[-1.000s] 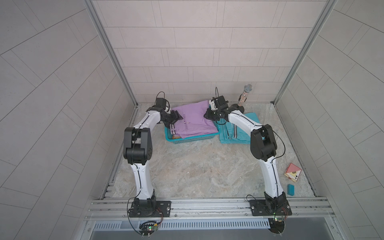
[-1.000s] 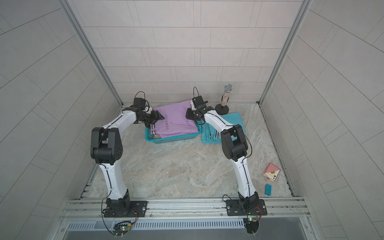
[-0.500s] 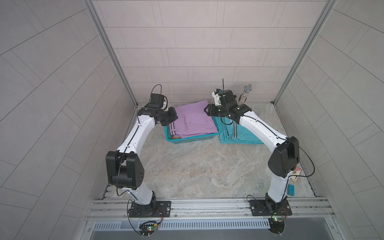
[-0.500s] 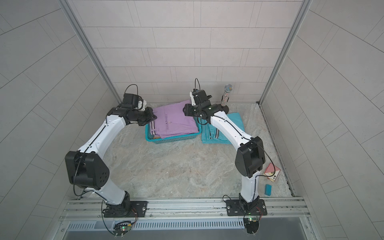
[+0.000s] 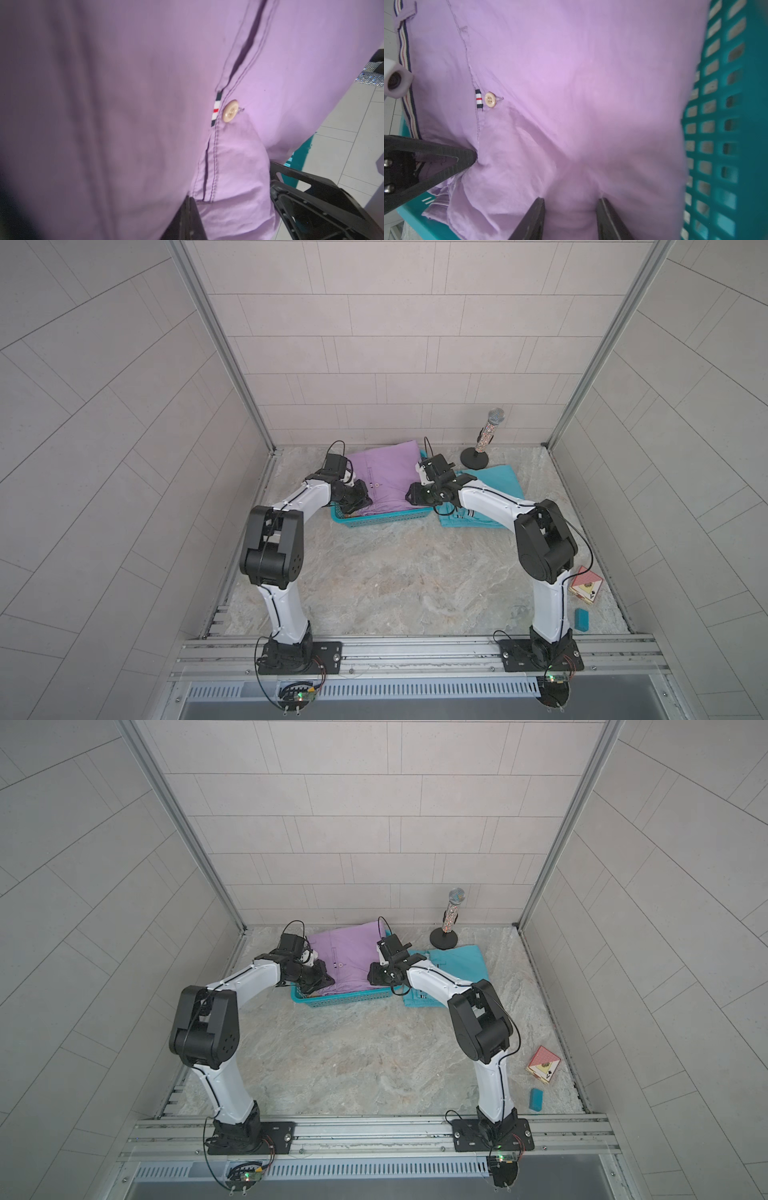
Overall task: Put the folded long pants in the basket
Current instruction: Place the long pant in the basket.
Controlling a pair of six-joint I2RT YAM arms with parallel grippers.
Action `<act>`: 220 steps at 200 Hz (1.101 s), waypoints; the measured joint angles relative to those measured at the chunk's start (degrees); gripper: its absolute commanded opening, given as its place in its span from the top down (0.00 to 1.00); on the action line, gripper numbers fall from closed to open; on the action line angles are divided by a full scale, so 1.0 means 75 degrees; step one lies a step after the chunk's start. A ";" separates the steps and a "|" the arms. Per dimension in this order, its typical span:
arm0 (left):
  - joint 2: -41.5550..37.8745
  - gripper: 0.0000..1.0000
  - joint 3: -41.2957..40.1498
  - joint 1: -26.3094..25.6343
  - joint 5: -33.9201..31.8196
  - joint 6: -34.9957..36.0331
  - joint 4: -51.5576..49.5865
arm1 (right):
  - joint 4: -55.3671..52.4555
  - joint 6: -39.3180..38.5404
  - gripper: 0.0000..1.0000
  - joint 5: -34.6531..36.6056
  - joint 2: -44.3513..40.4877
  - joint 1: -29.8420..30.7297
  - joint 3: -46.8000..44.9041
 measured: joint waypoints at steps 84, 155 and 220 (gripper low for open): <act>-0.0877 1.00 0.2556 0.0032 -0.0580 0.0224 -0.1402 | -0.1049 -0.0242 0.48 0.0265 -0.0638 0.0277 0.2192; 0.1696 1.00 0.5091 0.0280 -0.0597 0.0557 -0.1906 | -0.0766 -0.0909 0.55 0.0848 0.2792 -0.0245 0.6260; 0.3576 1.00 0.5668 0.0734 -0.0198 0.0944 -0.2387 | -0.1113 -0.1119 0.61 0.1268 0.4718 -0.0341 0.7096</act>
